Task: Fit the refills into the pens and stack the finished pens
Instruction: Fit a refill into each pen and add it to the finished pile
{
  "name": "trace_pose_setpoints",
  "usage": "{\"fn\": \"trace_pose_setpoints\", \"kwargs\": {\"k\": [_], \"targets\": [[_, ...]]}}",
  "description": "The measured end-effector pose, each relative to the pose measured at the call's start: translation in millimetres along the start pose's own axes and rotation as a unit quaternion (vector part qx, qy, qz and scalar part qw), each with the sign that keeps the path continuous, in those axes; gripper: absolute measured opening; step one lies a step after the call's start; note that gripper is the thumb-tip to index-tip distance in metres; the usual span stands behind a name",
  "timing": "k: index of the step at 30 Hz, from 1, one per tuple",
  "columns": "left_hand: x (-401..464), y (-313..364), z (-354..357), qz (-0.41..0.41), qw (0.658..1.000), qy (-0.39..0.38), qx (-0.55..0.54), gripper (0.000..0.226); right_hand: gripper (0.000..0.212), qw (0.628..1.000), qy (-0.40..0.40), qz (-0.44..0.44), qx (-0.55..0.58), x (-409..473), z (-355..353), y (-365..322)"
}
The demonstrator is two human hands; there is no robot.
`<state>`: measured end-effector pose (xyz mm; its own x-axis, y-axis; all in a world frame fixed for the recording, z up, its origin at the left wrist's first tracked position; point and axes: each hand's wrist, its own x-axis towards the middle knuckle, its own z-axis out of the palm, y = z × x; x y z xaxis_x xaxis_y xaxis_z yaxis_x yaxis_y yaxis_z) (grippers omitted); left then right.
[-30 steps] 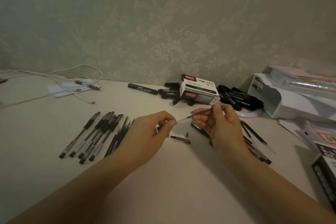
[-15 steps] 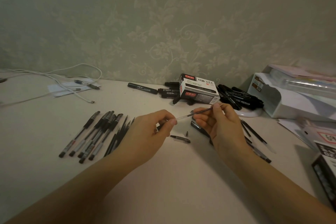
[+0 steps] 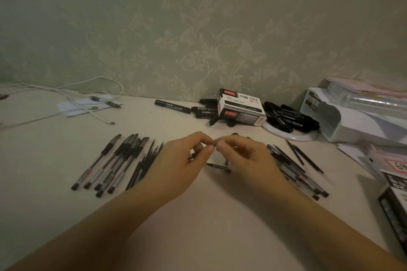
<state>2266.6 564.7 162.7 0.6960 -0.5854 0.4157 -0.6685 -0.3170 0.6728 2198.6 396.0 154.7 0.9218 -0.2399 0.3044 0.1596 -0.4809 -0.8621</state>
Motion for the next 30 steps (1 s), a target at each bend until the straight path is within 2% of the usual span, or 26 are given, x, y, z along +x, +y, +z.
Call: {"fn": "trace_pose_setpoints", "kwargs": {"k": [2,3,5,8,13,19,25,30], "targets": [[1,-1,-1,-0.001,1.000,0.006,-0.001,0.018,0.044,0.995,0.001,-0.021,-0.099,0,0,2],[1,-1,-2,-0.003,1.000,0.010,0.001,0.018,0.047,0.987,0.010,-0.036,-0.155,1,-1,3],[1,-3,-3,-0.008,1.000,0.014,0.009,0.018,0.037,0.965,0.008,-0.064,-0.255,2,-4,7],[2,-5,-4,-0.012,1.000,0.011,0.022,0.017,0.031,0.947,-0.031,-0.075,-0.311,1,-5,15],[2,-8,-3,-0.019,0.999,0.009,0.038,0.014,0.018,0.946,-0.039,-0.092,-0.309,2,-5,16],[2,-11,-2,-0.018,0.998,0.001,0.052,0.015,0.014,0.946,-0.031,-0.090,-0.309,3,-6,17],[0,-13,-2,-0.018,0.998,-0.007,0.056,0.014,0.012,0.966,0.027,-0.056,-0.249,5,-9,18],[0,-16,-2,-0.021,0.998,-0.017,0.065,0.013,0.009,0.968,0.037,-0.046,-0.244,5,-10,19]]}}
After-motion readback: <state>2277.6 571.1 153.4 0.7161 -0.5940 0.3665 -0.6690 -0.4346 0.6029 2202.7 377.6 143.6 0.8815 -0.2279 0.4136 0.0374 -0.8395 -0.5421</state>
